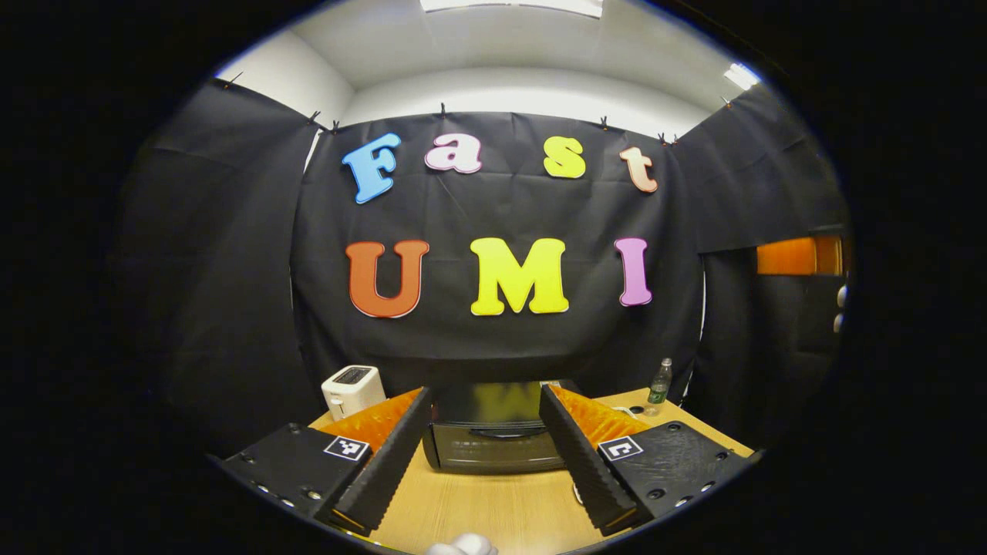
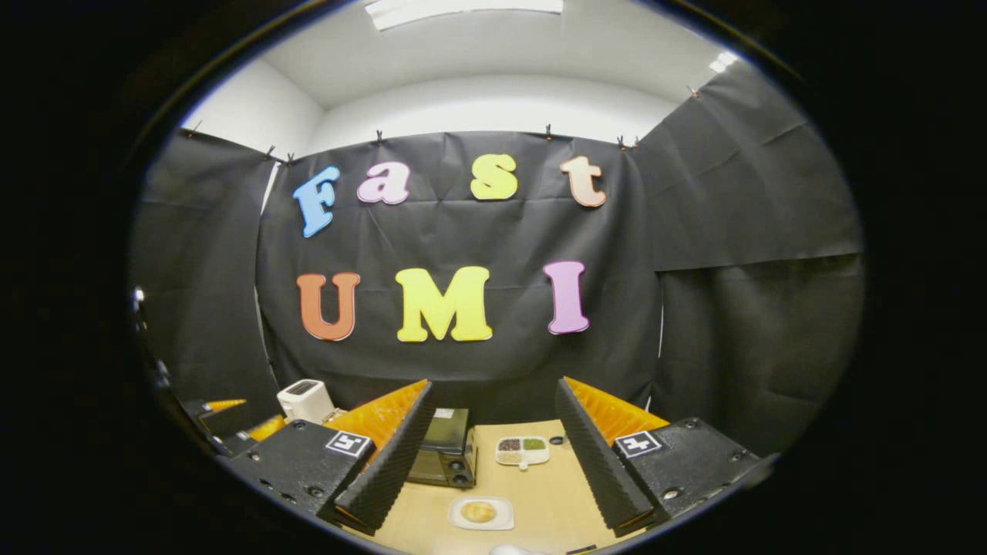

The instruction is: Open the electric oven with the left hand, put the food in, and close the electric oven.

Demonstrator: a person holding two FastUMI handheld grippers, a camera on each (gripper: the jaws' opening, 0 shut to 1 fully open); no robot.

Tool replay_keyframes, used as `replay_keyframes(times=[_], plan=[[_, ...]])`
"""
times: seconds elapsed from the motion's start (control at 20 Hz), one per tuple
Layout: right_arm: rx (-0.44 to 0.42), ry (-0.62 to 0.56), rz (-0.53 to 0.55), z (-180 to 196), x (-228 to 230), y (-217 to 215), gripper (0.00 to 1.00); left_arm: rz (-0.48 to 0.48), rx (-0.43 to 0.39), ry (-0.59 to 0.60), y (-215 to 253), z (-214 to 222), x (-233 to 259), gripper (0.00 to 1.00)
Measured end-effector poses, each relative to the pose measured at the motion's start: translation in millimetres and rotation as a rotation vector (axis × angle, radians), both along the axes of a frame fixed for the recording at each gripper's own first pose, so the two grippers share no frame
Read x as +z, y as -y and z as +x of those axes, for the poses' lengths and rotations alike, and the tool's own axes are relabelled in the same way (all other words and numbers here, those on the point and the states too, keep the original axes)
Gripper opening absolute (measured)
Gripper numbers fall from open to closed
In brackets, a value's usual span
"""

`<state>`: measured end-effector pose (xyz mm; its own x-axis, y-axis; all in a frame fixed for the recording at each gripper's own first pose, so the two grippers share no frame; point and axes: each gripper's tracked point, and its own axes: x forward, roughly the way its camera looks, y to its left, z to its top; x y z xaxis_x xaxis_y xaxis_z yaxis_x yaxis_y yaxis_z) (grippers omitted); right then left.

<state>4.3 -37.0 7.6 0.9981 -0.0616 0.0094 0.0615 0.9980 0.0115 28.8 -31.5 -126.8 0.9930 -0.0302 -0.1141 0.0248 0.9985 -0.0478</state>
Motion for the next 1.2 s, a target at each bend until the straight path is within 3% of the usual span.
replay_keyframes(times=[0.4, 0.8, 1.2], plan=[[-0.020, -0.037, -0.047, 12.6, -8.8, 15.2, 1.00, -0.016, -0.007, -0.122, 35.9, 61.0, -106.0, 0.92], [-0.058, -0.077, -0.055, 28.0, -21.5, 34.5, 1.00, 0.030, 0.015, -0.130, 39.4, 142.1, -144.7, 0.92], [-0.057, -0.128, -0.042, 34.4, -42.0, 40.1, 1.00, 0.044, 0.022, -0.179, 40.2, 169.4, -172.1, 0.93]])
